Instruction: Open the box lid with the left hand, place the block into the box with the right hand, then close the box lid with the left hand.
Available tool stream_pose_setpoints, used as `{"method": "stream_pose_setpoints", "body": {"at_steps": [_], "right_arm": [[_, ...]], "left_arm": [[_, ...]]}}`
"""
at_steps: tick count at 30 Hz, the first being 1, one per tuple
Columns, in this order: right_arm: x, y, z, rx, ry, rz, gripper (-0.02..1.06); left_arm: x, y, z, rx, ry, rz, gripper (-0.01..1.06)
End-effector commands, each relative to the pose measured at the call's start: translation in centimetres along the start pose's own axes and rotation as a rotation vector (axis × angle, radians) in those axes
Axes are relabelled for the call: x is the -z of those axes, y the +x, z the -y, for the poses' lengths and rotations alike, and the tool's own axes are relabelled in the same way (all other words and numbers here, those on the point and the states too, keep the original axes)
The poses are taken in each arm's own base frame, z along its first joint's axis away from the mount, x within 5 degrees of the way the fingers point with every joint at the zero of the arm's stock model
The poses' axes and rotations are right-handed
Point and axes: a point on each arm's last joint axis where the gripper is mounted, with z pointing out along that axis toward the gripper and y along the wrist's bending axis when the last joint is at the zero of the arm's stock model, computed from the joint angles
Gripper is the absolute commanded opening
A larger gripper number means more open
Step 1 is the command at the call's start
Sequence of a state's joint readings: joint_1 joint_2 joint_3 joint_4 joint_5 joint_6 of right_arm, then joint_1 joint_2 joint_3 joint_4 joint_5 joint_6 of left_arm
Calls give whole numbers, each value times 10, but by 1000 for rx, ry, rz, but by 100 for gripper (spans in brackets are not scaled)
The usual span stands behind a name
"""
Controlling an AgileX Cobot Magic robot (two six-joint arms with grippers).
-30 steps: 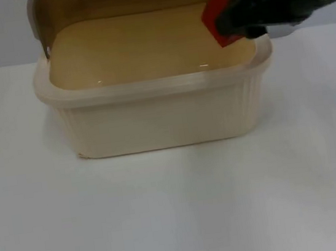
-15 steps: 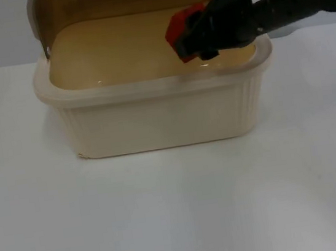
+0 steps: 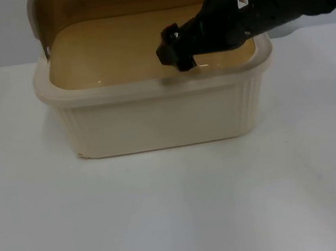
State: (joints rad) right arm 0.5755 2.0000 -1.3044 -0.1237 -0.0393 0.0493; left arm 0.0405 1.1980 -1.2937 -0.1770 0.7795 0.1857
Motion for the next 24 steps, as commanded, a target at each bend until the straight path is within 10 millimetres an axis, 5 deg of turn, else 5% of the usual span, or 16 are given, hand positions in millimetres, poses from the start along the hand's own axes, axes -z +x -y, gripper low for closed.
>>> {"method": "stream_pose_setpoints", "body": {"at_steps": [1,14,20,24], "right_arm": [[8,-10,-2,10,-1,16,104],[65,-23,-28,46,-40,-106,104],[110,-13,-33,-35,-55,-80,104],[162,-17,-7,-77,4,-2,104]], "left_arm": [[-1,1,-1,0,-6,-8,104],[-1,3,0,0,-4,-23,104],[0,3,0,0,-2,-29,104],[0,3,0,0,-2,-29,104]]}}
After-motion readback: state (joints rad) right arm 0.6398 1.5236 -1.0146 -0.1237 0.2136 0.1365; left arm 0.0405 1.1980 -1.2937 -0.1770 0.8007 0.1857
